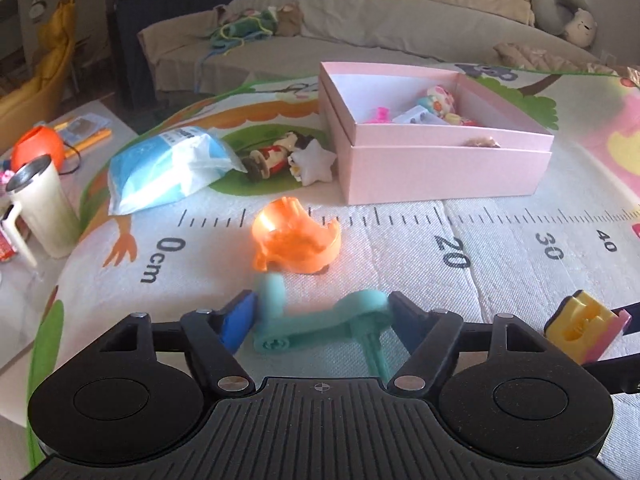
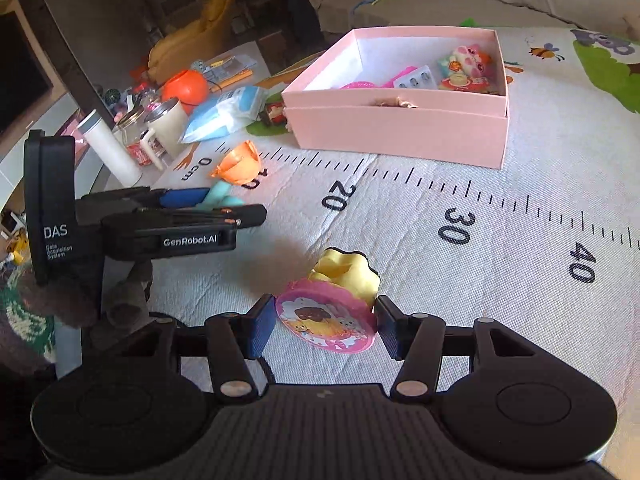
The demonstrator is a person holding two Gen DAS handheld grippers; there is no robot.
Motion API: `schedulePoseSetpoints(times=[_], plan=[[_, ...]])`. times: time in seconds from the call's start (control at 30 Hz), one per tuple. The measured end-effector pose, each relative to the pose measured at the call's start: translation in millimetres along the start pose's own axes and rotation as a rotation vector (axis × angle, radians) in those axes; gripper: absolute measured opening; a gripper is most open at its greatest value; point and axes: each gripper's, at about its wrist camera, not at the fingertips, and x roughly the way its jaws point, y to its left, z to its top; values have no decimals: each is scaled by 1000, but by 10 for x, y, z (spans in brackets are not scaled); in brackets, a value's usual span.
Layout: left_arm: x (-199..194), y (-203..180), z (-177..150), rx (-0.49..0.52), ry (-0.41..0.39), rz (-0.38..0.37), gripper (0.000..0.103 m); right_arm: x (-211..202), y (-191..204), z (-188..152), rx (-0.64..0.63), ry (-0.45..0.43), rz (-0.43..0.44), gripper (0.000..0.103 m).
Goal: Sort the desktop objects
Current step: 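Grasp the pink round toy with the right gripper while the left gripper grasps the teal crank, then place the pink round toy and teal crank into the pink box with both grippers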
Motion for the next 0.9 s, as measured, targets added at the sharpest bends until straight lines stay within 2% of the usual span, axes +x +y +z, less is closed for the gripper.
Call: schedulePoseSetpoints(times=[0.07, 0.13, 0.17, 0.23, 0.3, 0.37, 0.47, 0.53, 0.67, 0.7, 0.73, 0.8, 0.9], plan=[[-75, 15, -66, 8, -1, -29, 76, -47, -34, 9, 35, 41, 39, 55], [-163, 3, -159, 27, -7, -54, 76, -121, -89, 44, 78, 38, 75, 55], [-201, -4, -209, 37, -12, -66, 76, -173, -110, 66, 95, 8, 78, 55], [-258, -19, -304, 55, -26, -76, 83, -284, -146, 117, 121, -75, 41, 69], [-276, -30, -376, 69, -41, -65, 94, -371, -145, 141, 123, -153, -10, 69], [-285, -18, -397, 65, -48, -64, 95, -428, -82, 118, 67, -196, -56, 70], [-272, 17, -387, 42, -49, -81, 98, -409, 67, 5, -23, -163, -56, 77], [-267, 23, -389, 38, -54, -90, 100, -354, 151, -123, -70, -118, -58, 78], [-258, 1, -392, 47, -53, -84, 101, -160, 224, -348, -103, -63, -115, 78], [-258, 2, -393, 46, -53, -85, 101, -115, 222, -374, -99, -50, -112, 76], [-258, 6, -393, 44, -54, -87, 101, -84, 236, -387, -103, -38, -111, 65], [-259, 14, -394, 41, -54, -91, 101, -77, 281, -369, -133, -36, -129, 49], [-259, 14, -397, 41, -54, -90, 102, -159, 317, -282, -157, -85, -152, 49]])
